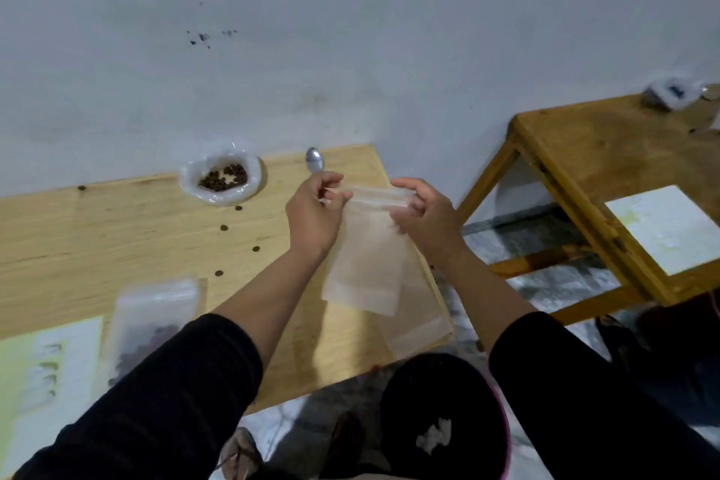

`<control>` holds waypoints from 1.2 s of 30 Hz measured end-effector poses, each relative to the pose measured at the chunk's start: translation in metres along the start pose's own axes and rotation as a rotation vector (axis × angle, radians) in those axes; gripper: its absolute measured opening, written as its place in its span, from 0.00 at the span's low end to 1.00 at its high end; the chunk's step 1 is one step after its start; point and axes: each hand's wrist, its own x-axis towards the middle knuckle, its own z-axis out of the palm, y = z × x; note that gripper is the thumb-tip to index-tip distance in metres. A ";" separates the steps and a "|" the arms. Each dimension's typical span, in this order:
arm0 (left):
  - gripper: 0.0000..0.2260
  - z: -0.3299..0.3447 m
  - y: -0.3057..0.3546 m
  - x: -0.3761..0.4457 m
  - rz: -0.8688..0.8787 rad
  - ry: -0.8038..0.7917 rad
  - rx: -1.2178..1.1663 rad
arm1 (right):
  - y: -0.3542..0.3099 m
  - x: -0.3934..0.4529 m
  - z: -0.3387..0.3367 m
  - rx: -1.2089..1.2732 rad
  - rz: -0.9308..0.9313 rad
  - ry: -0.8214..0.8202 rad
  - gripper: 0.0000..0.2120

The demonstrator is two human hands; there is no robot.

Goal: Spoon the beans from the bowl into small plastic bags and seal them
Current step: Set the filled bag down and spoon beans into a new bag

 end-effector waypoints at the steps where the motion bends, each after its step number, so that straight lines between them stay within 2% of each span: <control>1: 0.14 -0.006 0.010 0.004 -0.005 0.047 -0.030 | -0.011 0.003 0.003 0.048 -0.028 0.006 0.18; 4: 0.20 -0.026 0.033 0.012 -0.084 0.135 -0.132 | -0.040 0.008 0.020 0.177 -0.138 -0.037 0.19; 7: 0.18 -0.050 0.041 0.013 -0.150 0.114 -0.170 | -0.065 0.007 0.042 0.277 -0.123 -0.143 0.19; 12: 0.14 -0.095 0.031 0.015 -0.163 0.102 -0.265 | -0.092 -0.001 0.090 0.387 -0.070 -0.279 0.16; 16: 0.12 -0.131 0.018 0.019 -0.162 0.095 -0.327 | -0.108 -0.004 0.125 0.424 -0.037 -0.278 0.10; 22: 0.08 -0.175 0.000 0.029 -0.141 0.083 -0.379 | -0.129 -0.004 0.169 0.416 -0.076 -0.265 0.11; 26: 0.11 -0.199 -0.008 0.036 -0.155 0.060 -0.427 | -0.139 -0.006 0.196 0.373 -0.085 -0.192 0.09; 32: 0.07 -0.216 -0.025 0.038 -0.153 0.081 -0.326 | -0.141 -0.009 0.227 0.179 -0.119 -0.068 0.04; 36: 0.06 -0.218 -0.031 0.042 -0.163 0.094 -0.278 | -0.137 -0.008 0.233 0.129 -0.140 -0.032 0.06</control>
